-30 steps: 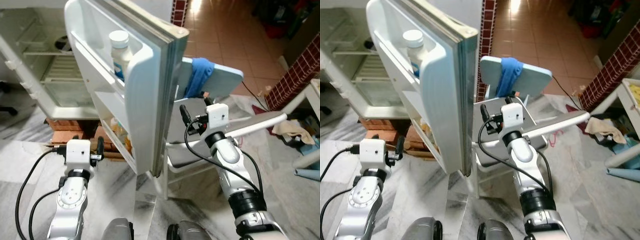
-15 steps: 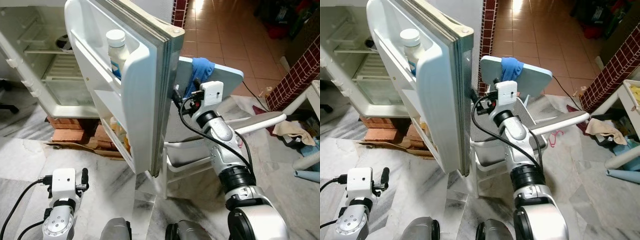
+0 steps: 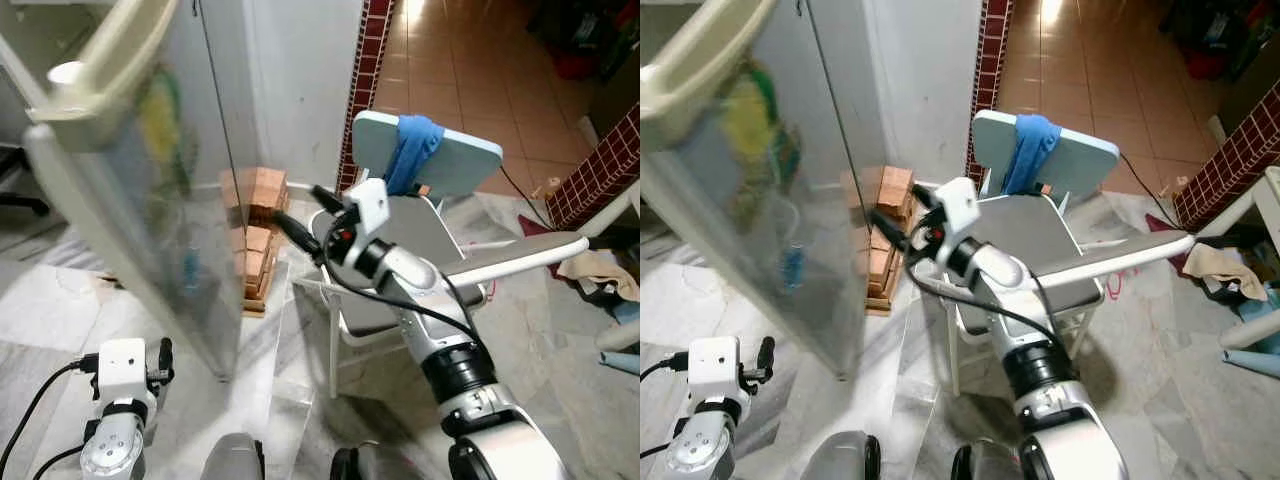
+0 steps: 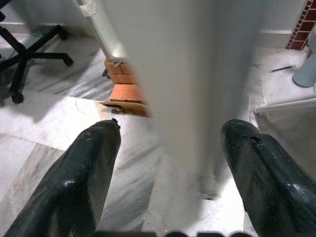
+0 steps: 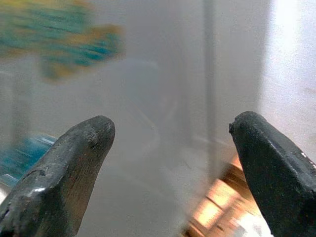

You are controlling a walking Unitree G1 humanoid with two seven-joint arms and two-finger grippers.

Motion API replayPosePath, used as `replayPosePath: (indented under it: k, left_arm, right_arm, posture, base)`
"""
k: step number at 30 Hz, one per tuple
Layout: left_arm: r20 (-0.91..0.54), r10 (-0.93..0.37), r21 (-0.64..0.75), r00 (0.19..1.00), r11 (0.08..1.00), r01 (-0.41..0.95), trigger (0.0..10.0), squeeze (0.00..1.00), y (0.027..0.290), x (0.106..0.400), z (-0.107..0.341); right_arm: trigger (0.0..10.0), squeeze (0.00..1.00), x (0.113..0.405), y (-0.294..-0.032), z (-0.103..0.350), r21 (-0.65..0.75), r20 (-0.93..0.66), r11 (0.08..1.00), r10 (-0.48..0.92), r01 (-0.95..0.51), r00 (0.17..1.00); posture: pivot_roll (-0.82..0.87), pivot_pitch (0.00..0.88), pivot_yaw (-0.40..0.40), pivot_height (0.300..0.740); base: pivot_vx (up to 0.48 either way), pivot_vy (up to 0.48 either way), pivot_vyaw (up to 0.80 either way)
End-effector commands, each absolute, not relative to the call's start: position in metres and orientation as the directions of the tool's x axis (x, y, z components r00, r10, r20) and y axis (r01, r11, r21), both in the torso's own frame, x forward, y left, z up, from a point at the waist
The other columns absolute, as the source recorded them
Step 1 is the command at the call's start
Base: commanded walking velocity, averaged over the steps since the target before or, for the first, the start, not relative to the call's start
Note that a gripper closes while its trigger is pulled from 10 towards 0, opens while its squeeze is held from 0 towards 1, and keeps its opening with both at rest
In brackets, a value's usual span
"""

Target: Restocking fridge

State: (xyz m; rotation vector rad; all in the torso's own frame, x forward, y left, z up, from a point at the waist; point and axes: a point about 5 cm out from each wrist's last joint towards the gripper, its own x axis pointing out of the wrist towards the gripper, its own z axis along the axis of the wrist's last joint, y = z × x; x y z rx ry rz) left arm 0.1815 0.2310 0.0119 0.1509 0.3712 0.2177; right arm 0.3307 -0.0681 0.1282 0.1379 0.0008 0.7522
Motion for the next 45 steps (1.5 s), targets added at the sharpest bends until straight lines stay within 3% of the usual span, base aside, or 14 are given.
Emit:
replayPosePath:
  k: [1, 8, 11, 19, 26, 34, 45]
  left_arm:
    - [-0.364, 0.235, 0.184, 0.901, 0.967, -0.178, 10.0, 0.0, 0.231, 0.177, 0.008]
    - [-0.366, 0.231, 0.188, 0.901, 0.967, -0.171, 10.0, 0.0, 0.235, 0.178, 0.008]
    - [-0.316, 0.238, 0.258, 0.918, 0.953, -0.158, 10.0, 0.0, 0.243, 0.185, 0.013]
    - [-0.218, 0.189, 0.268, 0.957, 0.955, -0.127, 10.0, 0.0, 0.237, 0.216, 0.037]
    - [-0.199, 0.104, 0.28, 0.975, 0.959, -0.045, 10.0, 0.0, 0.23, 0.231, 0.044]
    - [-0.171, 0.1, 0.23, 0.98, 0.971, -0.059, 10.0, 0.0, 0.221, 0.237, 0.053]
    - [-0.19, 0.054, 0.233, 0.98, 0.973, -0.008, 10.0, 0.0, 0.203, 0.237, 0.047]
  right_arm:
    - [10.0, 0.0, 0.335, -0.074, 0.133, 0.105, 0.061, 0.753, 0.647, -0.649, 0.76]
    - [10.0, 0.0, 0.338, -0.086, 0.127, 0.028, 0.074, 0.821, 0.567, -0.57, 0.821]
    - [10.0, 0.0, 0.338, -0.092, 0.123, -0.01, 0.066, 0.851, 0.524, -0.525, 0.849]
    - [10.0, 0.0, 0.342, -0.116, 0.116, -0.009, 0.067, 0.935, 0.354, -0.355, 0.933]
    - [10.0, 0.0, 0.345, -0.126, 0.117, -0.014, 0.091, 0.958, 0.286, -0.286, 0.954]
    - [10.0, 0.0, 0.344, -0.132, 0.116, -0.02, 0.098, 0.968, 0.25, -0.249, 0.963]
    - [10.0, 0.0, 0.345, -0.131, 0.115, -0.025, 0.095, 0.969, 0.245, -0.244, 0.965]
  posture:
    - [0.17, 0.113, -0.028, 0.74]
    - [0.17, 0.119, -0.029, 0.74]
    - [0.16, 0.122, -0.028, 0.74]
    - [0.15, 0.12, -0.031, 0.74]
    - [0.15, 0.114, -0.038, 0.74]
    - [0.15, 0.1, -0.037, 0.74]
    - [0.14, 0.101, -0.04, 0.74]
  base:
    - [0.0, 0.0, 0.0]
    - [0.0, 0.0, 0.0]
    - [0.0, 0.0, 0.0]
    - [0.0, 0.0, 0.0]
    - [0.0, 0.0, 0.0]
    - [0.0, 0.0, 0.0]
    - [0.0, 0.418, -0.46]
